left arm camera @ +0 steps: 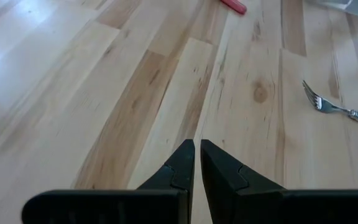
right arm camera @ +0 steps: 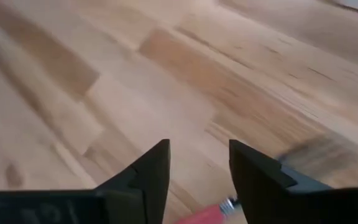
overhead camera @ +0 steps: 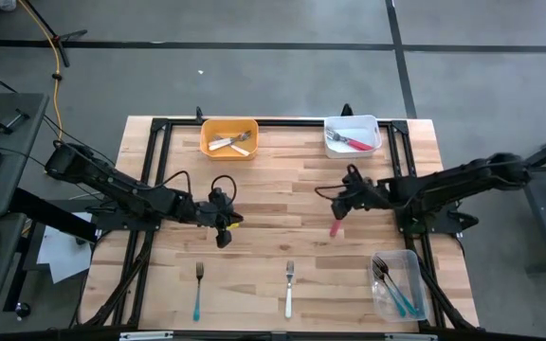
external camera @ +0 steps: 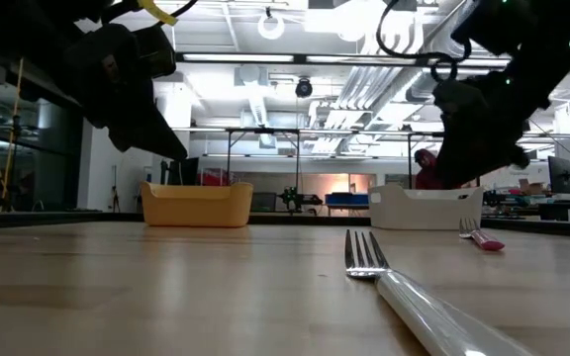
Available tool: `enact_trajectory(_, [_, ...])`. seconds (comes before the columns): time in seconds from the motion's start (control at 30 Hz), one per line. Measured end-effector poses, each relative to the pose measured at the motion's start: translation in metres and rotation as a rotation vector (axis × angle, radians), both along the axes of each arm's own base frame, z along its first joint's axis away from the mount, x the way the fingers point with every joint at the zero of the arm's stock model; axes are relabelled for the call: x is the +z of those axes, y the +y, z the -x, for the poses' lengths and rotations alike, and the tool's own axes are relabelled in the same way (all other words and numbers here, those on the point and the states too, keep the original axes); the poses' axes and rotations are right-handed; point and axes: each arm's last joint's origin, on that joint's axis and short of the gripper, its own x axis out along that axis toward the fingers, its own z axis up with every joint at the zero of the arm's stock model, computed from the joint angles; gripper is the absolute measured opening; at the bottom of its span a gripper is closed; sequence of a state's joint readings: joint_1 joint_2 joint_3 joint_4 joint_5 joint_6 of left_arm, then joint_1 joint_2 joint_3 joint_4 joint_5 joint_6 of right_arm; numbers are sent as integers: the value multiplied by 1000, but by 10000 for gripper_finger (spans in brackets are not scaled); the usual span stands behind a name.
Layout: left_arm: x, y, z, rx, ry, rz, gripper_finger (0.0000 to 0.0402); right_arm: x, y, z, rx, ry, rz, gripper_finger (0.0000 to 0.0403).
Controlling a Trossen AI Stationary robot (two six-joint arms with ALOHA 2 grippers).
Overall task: Sort silverware by color (type)
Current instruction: Put the pink fork into the white bin
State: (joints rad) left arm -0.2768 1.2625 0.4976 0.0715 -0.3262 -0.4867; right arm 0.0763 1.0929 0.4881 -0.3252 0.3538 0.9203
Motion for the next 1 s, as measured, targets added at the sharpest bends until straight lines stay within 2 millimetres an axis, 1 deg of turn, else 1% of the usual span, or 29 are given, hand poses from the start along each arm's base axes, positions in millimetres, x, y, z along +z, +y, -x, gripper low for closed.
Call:
enact_trajectory(0.1, [0, 0, 0, 2, 0, 2, 19, 8, 5, 4, -111, 49, -41, 160])
enact_trajectory(0.2, [0, 0, 0, 1, 0, 1, 19, 5, 8, 6, -230, 66, -103, 160])
enact_trajectory(0.27, [0, 0, 0, 1, 0, 1, 19, -2, 9, 6, -283, 92, -123, 160])
enact_trajectory(0.33, [0, 0, 0, 1, 0, 1, 19, -15, 10, 7, -327, 147, -130, 160])
enact_trajectory(0.43, [0, 0, 0, 0, 0, 0, 19, -28, 12, 3, -367, 193, -140, 160])
enact_trajectory(0.6, [0, 0, 0, -11, 2, -15, 19, -44, 14, -8, -366, 218, -177, 160])
enact_trajectory(0.77, [0, 1, 0, 0, 0, -25, 19, -53, 9, -13, -381, 248, -158, 157])
enact_trajectory(0.87, [0, 1, 0, 3, -1, -27, 19, -54, 5, -12, -365, 280, -146, 141])
enact_trajectory(1.0, [0, 1, 0, 1, -1, -34, 19, -54, 0, -11, -312, 323, -123, 106])
